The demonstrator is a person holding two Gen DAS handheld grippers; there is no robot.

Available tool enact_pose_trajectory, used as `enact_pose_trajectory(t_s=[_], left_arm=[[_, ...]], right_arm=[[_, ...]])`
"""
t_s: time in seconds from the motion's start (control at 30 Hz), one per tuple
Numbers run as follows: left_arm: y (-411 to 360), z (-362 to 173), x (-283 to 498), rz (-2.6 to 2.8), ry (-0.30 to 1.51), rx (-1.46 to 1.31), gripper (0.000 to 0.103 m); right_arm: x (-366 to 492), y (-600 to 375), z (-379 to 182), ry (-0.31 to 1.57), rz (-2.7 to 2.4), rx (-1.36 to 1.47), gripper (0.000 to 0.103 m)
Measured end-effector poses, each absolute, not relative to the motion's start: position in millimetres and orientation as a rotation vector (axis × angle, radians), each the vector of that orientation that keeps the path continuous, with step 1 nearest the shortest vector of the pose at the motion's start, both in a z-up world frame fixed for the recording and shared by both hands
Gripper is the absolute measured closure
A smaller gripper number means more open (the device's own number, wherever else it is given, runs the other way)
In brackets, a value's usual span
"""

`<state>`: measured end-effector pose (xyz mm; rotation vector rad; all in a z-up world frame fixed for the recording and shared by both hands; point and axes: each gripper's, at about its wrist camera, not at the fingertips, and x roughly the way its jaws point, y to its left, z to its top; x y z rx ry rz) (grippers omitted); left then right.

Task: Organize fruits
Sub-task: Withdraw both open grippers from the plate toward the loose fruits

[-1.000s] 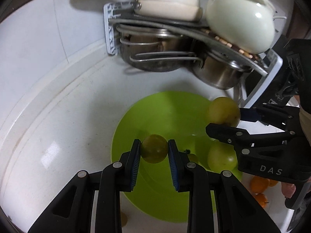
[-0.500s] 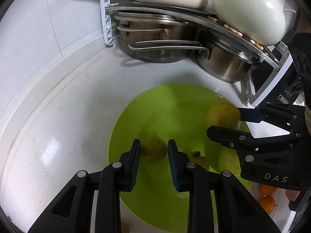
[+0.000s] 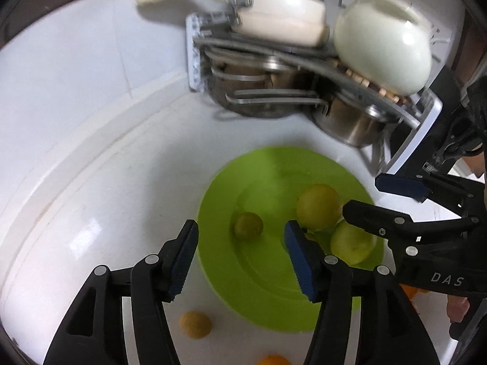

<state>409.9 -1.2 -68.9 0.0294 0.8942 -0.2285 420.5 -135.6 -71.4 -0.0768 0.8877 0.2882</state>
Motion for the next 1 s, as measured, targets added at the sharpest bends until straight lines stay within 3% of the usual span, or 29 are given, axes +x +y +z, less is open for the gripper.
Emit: enact_pose_trajectory(t_s=[0.17, 0.5, 1.0], left_arm=[[4.5, -37.0, 380.6, -0.195, 0.806, 0.025, 0.038], [11.1, 1.2, 316.8, -0.163, 0.700, -0.003, 0.028], [4.6, 7.5, 236.2, -0.119, 0.639, 0.044, 0.018]], right_arm=[[392.6, -138.3, -50.1, 0.818, 0.287, -0.080, 0.039], [326.2, -147.2, -16.3, 0.652, 0.239, -0.058, 0.025], [252.2, -159.5, -14.8, 0.604, 0.185, -0.077, 0.024]])
